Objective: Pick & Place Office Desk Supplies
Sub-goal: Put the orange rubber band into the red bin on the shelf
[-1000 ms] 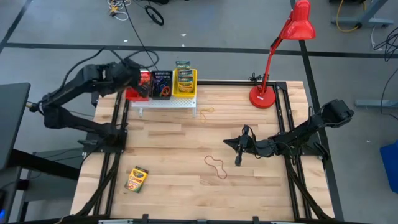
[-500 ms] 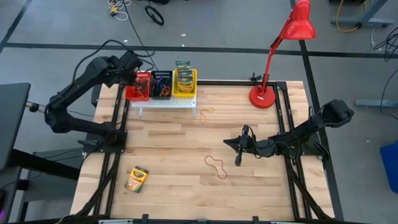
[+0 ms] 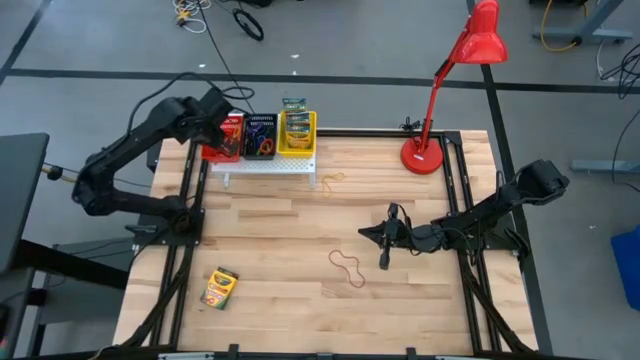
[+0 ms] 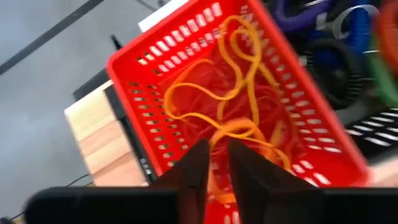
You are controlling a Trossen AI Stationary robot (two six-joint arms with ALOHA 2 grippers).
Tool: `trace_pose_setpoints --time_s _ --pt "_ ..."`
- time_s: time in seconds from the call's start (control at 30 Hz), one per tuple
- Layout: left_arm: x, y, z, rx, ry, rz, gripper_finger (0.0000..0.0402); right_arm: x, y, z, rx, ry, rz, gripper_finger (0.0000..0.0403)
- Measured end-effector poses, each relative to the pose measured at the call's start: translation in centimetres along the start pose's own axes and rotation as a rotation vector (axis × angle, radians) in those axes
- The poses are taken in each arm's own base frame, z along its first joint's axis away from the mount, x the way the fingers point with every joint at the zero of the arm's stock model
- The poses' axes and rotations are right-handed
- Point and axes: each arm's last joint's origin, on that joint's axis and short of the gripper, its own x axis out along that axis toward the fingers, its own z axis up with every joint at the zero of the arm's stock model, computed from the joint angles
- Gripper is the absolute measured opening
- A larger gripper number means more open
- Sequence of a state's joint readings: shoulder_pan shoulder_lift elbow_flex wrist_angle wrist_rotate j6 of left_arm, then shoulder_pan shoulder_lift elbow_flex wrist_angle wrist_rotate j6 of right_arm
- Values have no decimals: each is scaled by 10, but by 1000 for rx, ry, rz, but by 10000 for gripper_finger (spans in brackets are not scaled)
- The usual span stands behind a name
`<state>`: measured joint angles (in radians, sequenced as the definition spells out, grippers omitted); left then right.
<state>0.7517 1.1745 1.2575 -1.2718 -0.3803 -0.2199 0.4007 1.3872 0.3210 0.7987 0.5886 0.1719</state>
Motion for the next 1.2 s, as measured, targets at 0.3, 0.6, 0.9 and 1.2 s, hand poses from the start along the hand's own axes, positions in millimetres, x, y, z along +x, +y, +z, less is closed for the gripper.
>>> trace_pose_setpoints --time_s 0.3,0.6,0.9,1.2 --pt "-13 -2 -4 101 -89 -30 147 0 -1 0 2 -2 -3 5" --pt "-12 2 -4 77 -79 82 164 2 -4 0 17 2 -16 5" --pt "-9 0 0 137 -99 224 264 2 -4 0 17 2 -17 5" --pt "-22 -22 -1 242 -233 325 274 2 -4 0 16 4 -17 5"
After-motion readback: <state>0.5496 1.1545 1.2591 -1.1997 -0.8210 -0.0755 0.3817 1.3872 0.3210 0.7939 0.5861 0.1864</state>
